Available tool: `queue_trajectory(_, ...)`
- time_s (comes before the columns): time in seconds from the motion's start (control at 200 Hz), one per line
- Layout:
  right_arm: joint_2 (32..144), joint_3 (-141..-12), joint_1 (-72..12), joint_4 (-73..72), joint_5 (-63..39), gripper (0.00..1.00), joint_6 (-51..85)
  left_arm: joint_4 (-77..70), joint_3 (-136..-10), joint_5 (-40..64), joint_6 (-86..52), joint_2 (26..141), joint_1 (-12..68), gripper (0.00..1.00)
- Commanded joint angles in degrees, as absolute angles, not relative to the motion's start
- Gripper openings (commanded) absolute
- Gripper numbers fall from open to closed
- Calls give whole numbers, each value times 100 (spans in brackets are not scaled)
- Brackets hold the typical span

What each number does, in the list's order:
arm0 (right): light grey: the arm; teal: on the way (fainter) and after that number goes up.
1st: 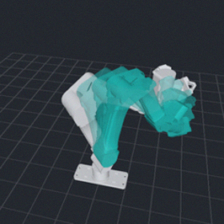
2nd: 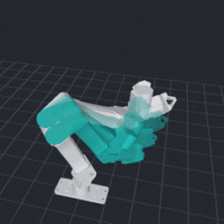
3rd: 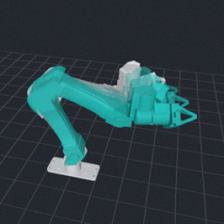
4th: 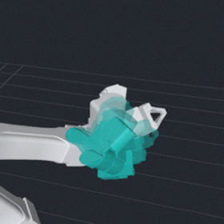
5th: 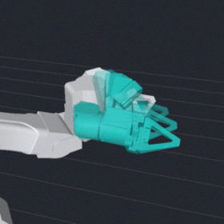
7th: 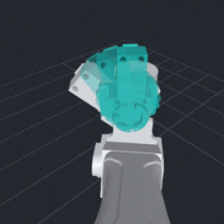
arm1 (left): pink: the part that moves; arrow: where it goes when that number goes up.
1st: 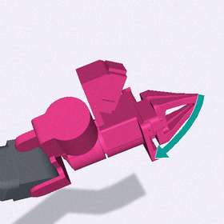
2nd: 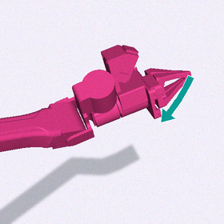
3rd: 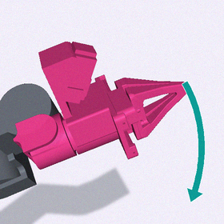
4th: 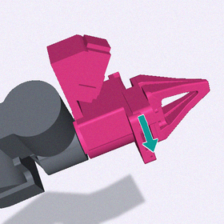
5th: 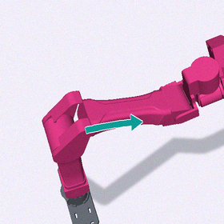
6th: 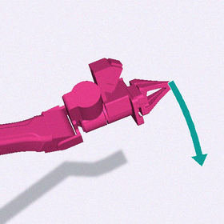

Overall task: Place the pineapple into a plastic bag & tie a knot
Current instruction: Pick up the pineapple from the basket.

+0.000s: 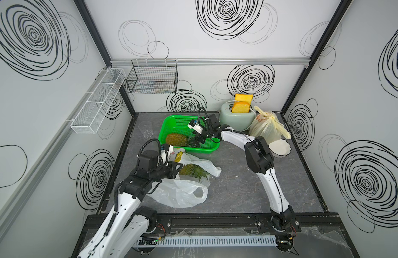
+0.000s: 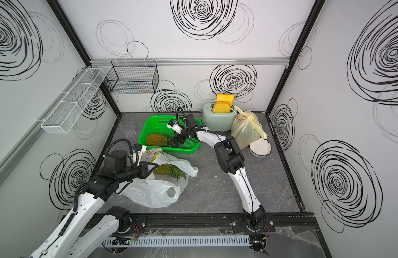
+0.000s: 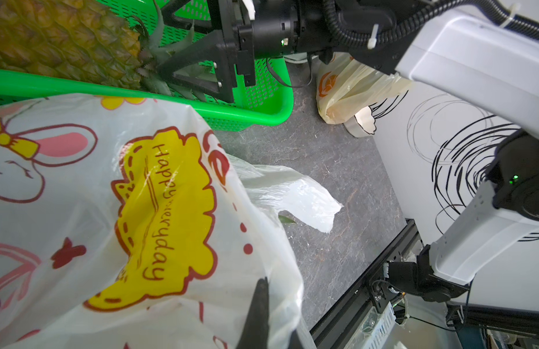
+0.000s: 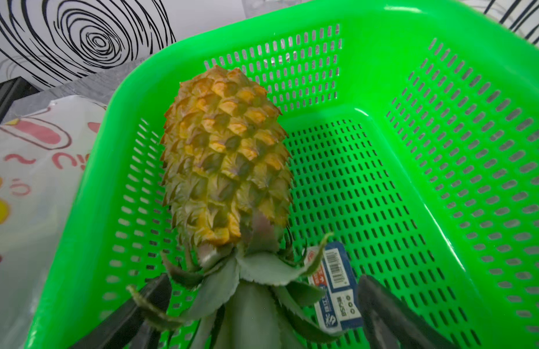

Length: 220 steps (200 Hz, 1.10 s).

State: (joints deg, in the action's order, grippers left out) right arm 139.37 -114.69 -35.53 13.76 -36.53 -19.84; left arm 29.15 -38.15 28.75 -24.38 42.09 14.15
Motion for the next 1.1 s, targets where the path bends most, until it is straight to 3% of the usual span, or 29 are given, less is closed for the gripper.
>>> queue_trajectory(0.0,14225,-11919,-3624,2158,-3624,99,-2368,2819,-3884,2992,-2373,4283,1351,0)
queue_trajectory(0.205,14629,-12370,-3686,2402,-3522,100,-2442,2829,-4046,3032,-2295,4488,1335,0)
queue_trajectory(0.305,14756,-12454,-3692,2473,-3291,94,-2511,2848,-4087,3010,-2289,4525,1323,0)
queue_trajectory(0.42,14834,-12451,-3678,2419,-3173,75,-2531,2900,-4137,2973,-2294,4534,1322,0)
queue_trajectory(0.65,14774,-12421,-3660,2360,-3210,20,-2644,2956,-4200,2892,-2303,4539,1318,0)
queue_trajectory(0.76,14570,-12353,-3644,2339,-3116,0,-2724,2936,-4236,2842,-2294,4548,1318,0)
queue_trajectory(1.095,13068,-11890,-3414,1826,-2941,0,-2261,2852,-4208,2592,-2331,4439,1316,0)
